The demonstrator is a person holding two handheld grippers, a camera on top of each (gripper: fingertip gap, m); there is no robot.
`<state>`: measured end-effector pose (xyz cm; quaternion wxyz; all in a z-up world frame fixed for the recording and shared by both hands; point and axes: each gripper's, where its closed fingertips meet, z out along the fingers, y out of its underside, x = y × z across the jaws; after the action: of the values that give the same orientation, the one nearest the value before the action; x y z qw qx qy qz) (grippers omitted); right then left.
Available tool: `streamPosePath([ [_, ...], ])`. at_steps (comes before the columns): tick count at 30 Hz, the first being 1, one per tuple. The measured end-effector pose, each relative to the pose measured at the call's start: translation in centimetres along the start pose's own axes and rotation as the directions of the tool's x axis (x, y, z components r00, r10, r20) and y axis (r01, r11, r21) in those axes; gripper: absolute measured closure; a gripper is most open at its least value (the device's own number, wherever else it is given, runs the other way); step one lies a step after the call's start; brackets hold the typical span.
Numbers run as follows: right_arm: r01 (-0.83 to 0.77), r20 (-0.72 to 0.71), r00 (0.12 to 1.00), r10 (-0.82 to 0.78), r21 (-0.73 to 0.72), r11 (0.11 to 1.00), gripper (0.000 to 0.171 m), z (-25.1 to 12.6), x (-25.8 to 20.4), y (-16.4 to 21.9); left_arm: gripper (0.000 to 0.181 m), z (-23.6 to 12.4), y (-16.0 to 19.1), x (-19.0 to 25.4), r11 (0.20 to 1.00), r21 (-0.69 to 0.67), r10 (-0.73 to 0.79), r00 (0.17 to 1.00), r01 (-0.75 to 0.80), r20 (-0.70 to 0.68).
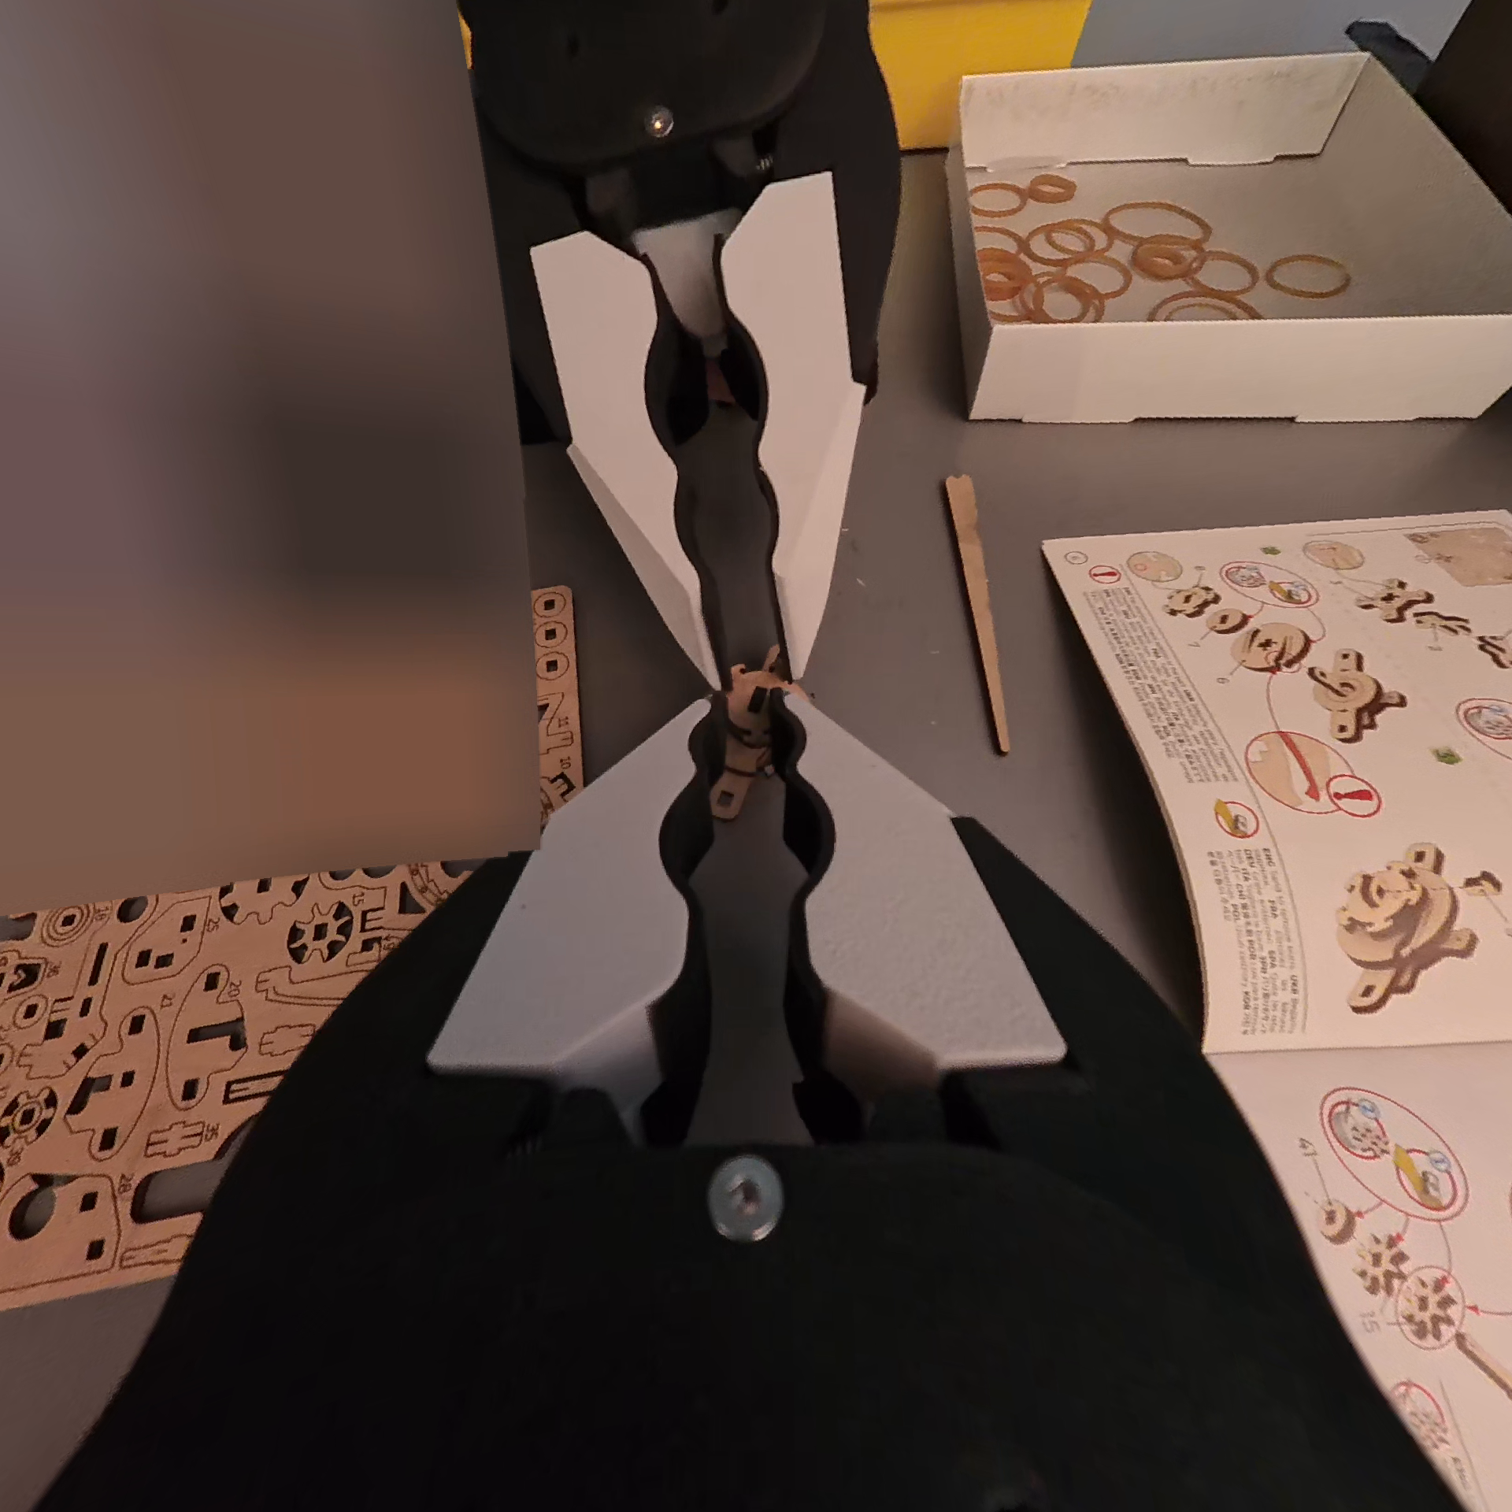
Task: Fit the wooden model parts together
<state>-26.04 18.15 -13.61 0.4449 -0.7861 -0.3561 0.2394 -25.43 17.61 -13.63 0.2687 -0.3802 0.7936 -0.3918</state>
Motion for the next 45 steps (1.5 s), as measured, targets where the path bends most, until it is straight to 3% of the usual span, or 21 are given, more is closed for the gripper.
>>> streamPosePath([
  [5, -0.059, -0.003, 0.998, 0.059, 0.000, 0.998, 0.160, 0.07, 0.28, 0.00, 0.171, 0.02, 0.06, -0.10, 1.000, -0.007, 0.019, 1.000, -0.019, 0.015],
  [10, -0.018, -0.030, 0.999, 0.016, -0.049, 0.999, 0.159, 0.07, 0.15, 0.16, 0.171, 0.08, 0.02, -0.06, 1.000, -0.006, 0.009, 1.000, -0.009, 0.009],
  [14, -0.107, 0.004, 0.994, 0.107, -0.061, 0.992, 0.159, 0.00, 0.07, 0.32, 0.171, 0.15, -0.05, 0.05, 1.000, -0.007, 0.000, 1.000, 0.000, -0.001],
  [18, -0.039, -0.041, 0.999, 0.035, -0.108, 0.993, 0.158, 0.05, 0.02, 0.40, 0.171, 0.14, -0.02, 0.07, 1.000, -0.008, -0.019, 1.000, 0.019, -0.017],
  [26, -0.059, -0.047, 0.998, 0.053, -0.148, 0.987, 0.158, 0.06, -0.01, 0.48, 0.172, 0.11, 0.01, 0.15, 0.996, 0.002, -0.091, 0.993, 0.091, -0.075],
  [32, -0.044, -0.044, 0.998, 0.036, -0.190, 0.981, 0.158, 0.17, -0.02, 0.37, 0.181, -0.06, -0.01, 0.03, 0.998, 0.015, -0.062, 0.996, 0.063, -0.057],
  [45, -0.047, -0.059, 0.998, 0.034, -0.234, 0.971, 0.159, 0.13, 0.03, 0.36, 0.181, 0.01, 0.04, -0.01, 0.999, -0.007, 0.041, 0.999, -0.041, -0.008],
])
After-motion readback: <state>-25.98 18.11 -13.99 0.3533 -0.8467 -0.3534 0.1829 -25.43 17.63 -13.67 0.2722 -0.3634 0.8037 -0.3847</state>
